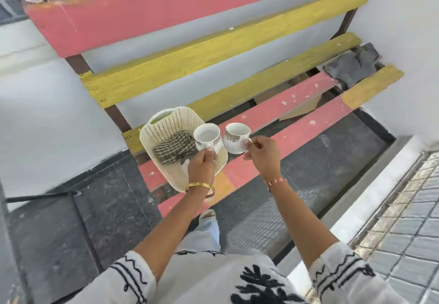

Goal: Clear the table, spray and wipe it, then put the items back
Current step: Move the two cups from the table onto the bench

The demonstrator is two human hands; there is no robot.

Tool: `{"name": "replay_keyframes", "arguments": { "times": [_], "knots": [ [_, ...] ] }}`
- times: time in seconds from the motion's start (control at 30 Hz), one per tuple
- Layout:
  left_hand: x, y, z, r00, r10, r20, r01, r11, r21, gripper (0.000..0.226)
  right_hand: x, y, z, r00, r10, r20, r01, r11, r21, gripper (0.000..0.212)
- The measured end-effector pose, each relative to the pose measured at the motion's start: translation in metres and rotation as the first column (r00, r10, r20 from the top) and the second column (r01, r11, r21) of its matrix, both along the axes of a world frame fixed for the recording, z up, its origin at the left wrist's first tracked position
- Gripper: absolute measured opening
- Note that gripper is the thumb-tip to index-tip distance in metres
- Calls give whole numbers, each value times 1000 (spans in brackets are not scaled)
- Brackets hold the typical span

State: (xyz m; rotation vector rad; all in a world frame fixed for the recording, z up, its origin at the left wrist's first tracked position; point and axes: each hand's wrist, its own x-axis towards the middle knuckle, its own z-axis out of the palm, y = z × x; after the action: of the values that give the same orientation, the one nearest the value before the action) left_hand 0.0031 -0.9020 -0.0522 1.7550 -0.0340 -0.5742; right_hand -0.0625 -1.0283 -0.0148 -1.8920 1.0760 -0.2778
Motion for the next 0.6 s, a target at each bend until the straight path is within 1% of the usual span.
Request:
{"name": "replay_keyframes", "arguments": {
  "times": [0.1,0.2,0.3,0.43,0.5,0.6],
  "knots": [
    [12,-26,-1,1000,9,-30,-7,999,41,42,12,-25,-11,1000,-6,-30,6,1000,16,20],
    [23,-53,-9,995,-17,-95,23,998,60,42,25,-58,-30,997,-15,-82,17,1000,25,24],
    [33,-82,-21,986,21,-163,-8,997,81,42,42,-91,-51,991,19,-133,-11,998,61,29],
    [42,-117,-31,968,83,-237,-61,993,100,39,62,-125,-74,989,20,-149,1,990,140,39],
    [51,-145,-42,933,162,-320,-131,984,117,38,81,-151,-90,980,75,-185,-39,981,192,39],
    [67,-171,-62,885,222,-410,-174,973,150,37,104,-177,-110,955,166,-245,-120,974,192,39]
  ]
}}
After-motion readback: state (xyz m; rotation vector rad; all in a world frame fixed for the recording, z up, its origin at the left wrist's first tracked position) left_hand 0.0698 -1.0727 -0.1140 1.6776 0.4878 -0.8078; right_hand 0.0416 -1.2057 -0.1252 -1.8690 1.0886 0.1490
